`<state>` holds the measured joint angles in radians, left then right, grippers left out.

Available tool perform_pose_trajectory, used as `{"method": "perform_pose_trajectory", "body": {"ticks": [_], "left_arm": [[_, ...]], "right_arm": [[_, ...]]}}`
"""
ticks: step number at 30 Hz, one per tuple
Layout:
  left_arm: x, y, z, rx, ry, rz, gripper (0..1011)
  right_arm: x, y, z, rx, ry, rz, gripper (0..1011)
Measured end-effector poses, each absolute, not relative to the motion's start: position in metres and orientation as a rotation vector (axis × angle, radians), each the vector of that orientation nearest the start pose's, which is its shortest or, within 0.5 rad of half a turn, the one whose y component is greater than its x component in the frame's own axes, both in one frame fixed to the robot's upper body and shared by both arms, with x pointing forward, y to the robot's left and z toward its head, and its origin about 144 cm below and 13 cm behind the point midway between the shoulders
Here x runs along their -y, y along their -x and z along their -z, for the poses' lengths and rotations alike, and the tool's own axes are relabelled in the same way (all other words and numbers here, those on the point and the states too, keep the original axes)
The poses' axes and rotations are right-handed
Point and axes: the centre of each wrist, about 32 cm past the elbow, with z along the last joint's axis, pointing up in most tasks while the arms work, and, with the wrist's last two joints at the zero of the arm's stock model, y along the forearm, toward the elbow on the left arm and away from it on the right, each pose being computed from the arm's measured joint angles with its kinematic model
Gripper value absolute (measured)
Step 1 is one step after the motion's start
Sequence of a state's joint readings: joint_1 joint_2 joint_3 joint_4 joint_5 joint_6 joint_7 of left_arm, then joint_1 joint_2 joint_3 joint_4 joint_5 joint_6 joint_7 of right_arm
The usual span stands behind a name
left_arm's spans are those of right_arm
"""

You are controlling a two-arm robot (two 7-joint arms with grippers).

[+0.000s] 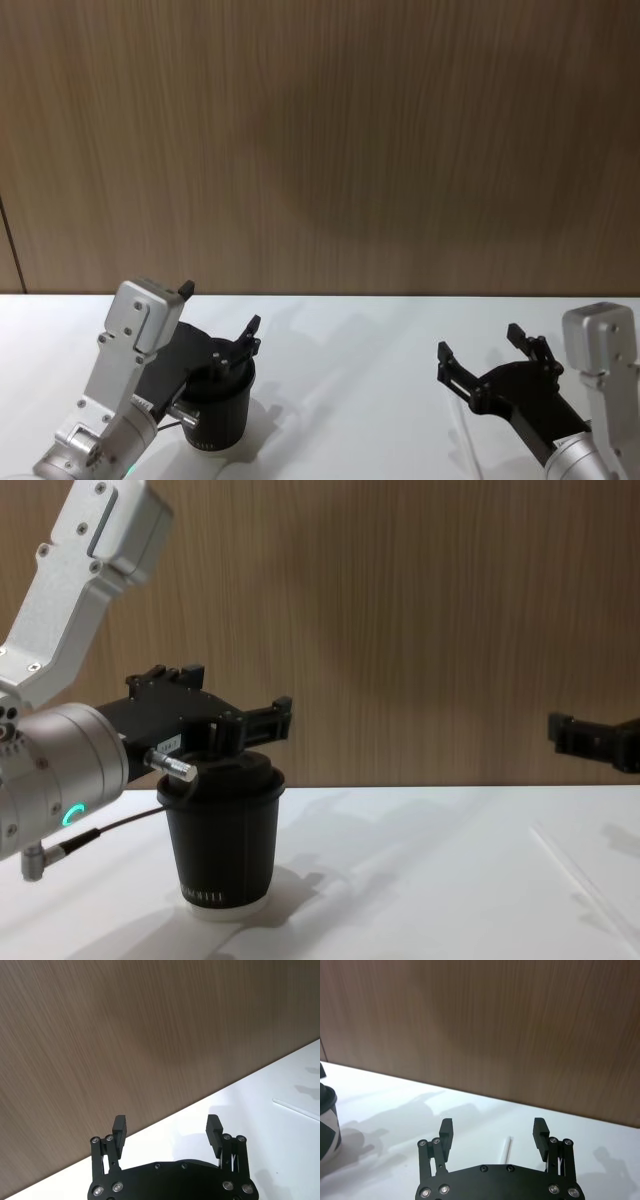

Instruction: Pick up the straw with one hand, pass it to the other hand, and insert it into the cup.

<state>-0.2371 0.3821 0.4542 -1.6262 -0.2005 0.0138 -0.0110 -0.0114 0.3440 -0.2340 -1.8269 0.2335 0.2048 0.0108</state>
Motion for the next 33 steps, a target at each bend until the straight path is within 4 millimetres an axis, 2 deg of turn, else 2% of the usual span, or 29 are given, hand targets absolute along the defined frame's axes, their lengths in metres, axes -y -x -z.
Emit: {"method": "perform_pose_trajectory", "body": {"ticks": [14,33], "left_arm": [[-0.198,-0.492,-1.204,0.268,-0.061,-1.124,999],[-0.198,-0.492,-1.204,0.268,-0.061,-1.124,1000]], "right_arm": [[0.222,-0.433,-1.220,-0.030,0.297,1.323,1001],[0.217,-0.428,-1.217,-0.134,0.423,1.322,1001]]}}
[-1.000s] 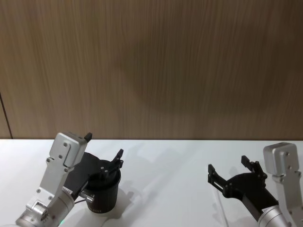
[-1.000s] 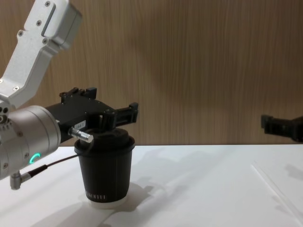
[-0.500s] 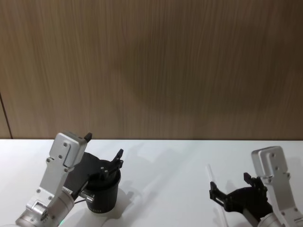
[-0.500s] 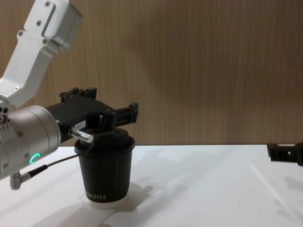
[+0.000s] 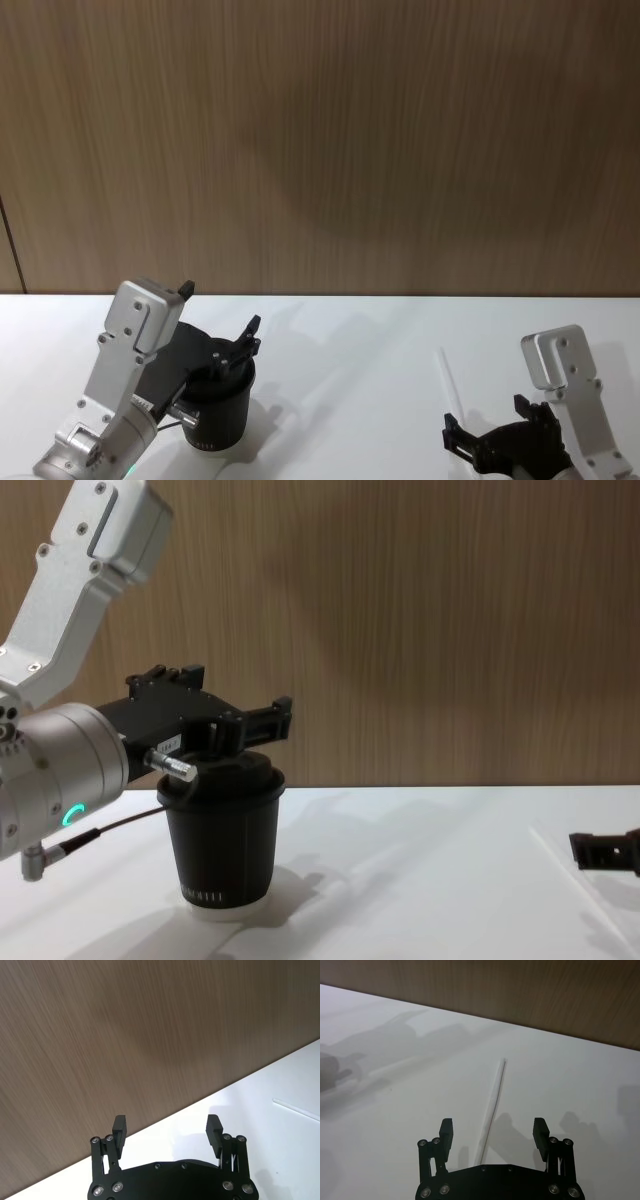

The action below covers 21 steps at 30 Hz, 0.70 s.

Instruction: Pick up the straw with one hand, pass it to the other hand, and insert it into the cup.

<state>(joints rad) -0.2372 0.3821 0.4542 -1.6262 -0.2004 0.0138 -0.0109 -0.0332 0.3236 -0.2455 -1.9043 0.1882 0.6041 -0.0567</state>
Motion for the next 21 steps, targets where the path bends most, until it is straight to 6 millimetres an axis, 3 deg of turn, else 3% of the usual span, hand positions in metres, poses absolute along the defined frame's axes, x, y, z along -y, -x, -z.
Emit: {"method": "perform_pose_trajectory", "body": {"ticks": [21], "left_arm": [[-0.198,-0.492,-1.204,0.268,-0.061,-1.124,1000]], "right_arm": [[0.229,-0.434,-1.209,-0.223,0.445,1.319,1001]]}}
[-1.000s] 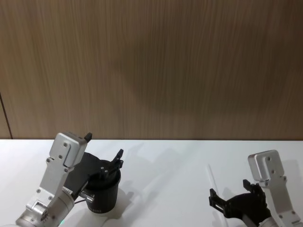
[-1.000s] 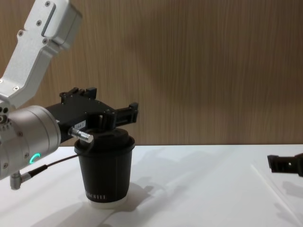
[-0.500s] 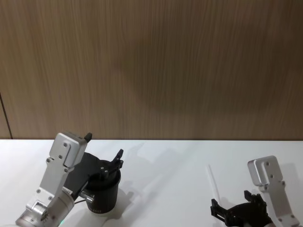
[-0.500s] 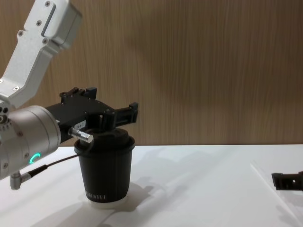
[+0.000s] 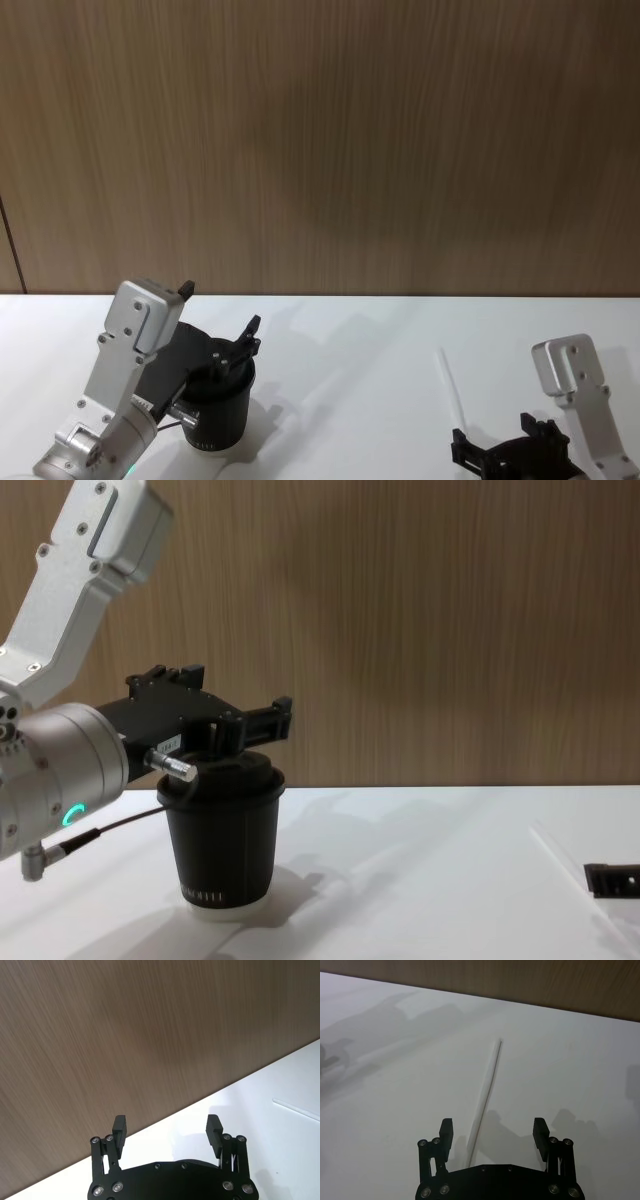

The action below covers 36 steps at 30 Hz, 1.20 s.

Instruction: Pick up the straw with one hand, pass it to the other hand, and insert it into the cup.

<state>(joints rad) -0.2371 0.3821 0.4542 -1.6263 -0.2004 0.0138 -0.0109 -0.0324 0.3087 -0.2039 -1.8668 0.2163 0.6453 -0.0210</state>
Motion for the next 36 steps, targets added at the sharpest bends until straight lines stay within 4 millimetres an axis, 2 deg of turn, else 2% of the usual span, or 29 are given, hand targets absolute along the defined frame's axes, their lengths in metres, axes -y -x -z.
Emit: {"method": "perform_pose_trajectory", "body": {"ticks": [36], "left_arm": [[-0.1984,-0.4920,-1.2044,0.268,-0.061,-1.124,1000]], "right_arm": [[0.2349,-0.4425,-1.2009,-0.281,0.485,1.302,986]]}}
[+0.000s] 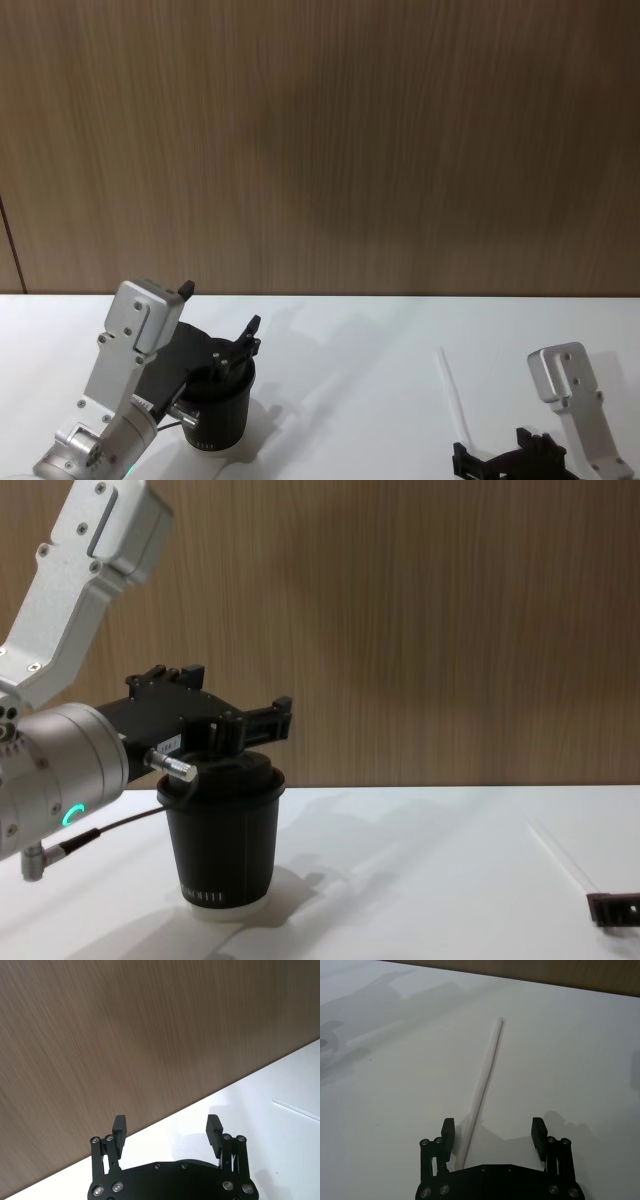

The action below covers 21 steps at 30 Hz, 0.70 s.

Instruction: Pick up the straw with one hand, pass it to the other hand, and insert it into the cup.

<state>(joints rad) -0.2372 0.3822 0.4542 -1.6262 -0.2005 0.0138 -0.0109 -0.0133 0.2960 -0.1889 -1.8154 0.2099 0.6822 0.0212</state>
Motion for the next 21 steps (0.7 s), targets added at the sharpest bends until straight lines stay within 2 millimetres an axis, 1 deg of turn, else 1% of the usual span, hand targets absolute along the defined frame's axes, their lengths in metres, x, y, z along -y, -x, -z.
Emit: {"method": "perform_pose_trajectory", "body": {"ticks": [3,5,7,9,11,12,13,14,15,16,18,19,21], "left_arm": [[-0.1984,-0.4920,-1.2044,0.268,-0.061,-1.124,1000],[-0.1984,-0.4920,-1.2044,0.268,-0.061,-1.124,1000],[-0.1984,-0.4920,-1.2044,0.268,-0.061,-1.124,1000],[-0.1984,-0.4920,-1.2044,0.268,-0.061,-1.124,1000],[-0.1984,-0.4920,-1.2044,0.268,-0.061,-1.124,999],[-0.1984,-0.4920,-1.2044,0.268,-0.061,-1.124,999],[-0.1984,-0.4920,-1.2044,0.268,-0.061,-1.124,999],[-0.1984,-0.4920,-1.2044,0.268,-0.061,-1.124,1000],[-0.1984,-0.4920,-1.2044,0.268,-0.061,-1.124,1000],[-0.1984,-0.4920,-1.2044,0.268,-0.061,-1.124,1000],[-0.1984,-0.4920,-1.2044,0.268,-0.061,-1.124,1000],[-0.1984,-0.4920,-1.2044,0.268,-0.061,-1.124,1000],[-0.1984,-0.4920,-1.2044,0.268,-0.061,-1.124,1000]], "right_arm": [[0.2345,-0.4429,-1.2012,-0.282,0.486,1.299,925],[0.2342,-0.4431,-1.2013,-0.283,0.487,1.297,863],[0.2340,-0.4432,-1.2015,-0.285,0.488,1.296,837],[0.2336,-0.4434,-1.2018,-0.286,0.488,1.294,757],[0.2333,-0.4435,-1.2019,-0.288,0.490,1.292,717],[0.2331,-0.4435,-1.2020,-0.289,0.490,1.291,660],[0.2328,-0.4435,-1.2021,-0.290,0.491,1.290,647],[0.2327,-0.4435,-1.2022,-0.291,0.491,1.289,598],[0.2325,-0.4435,-1.2023,-0.291,0.492,1.288,598],[0.2324,-0.4434,-1.2025,-0.292,0.492,1.288,538],[0.2318,-0.4433,-1.2029,-0.293,0.493,1.285,454],[0.2317,-0.4432,-1.2029,-0.294,0.494,1.284,454],[0.2312,-0.4430,-1.2032,-0.296,0.494,1.281,374]]}}
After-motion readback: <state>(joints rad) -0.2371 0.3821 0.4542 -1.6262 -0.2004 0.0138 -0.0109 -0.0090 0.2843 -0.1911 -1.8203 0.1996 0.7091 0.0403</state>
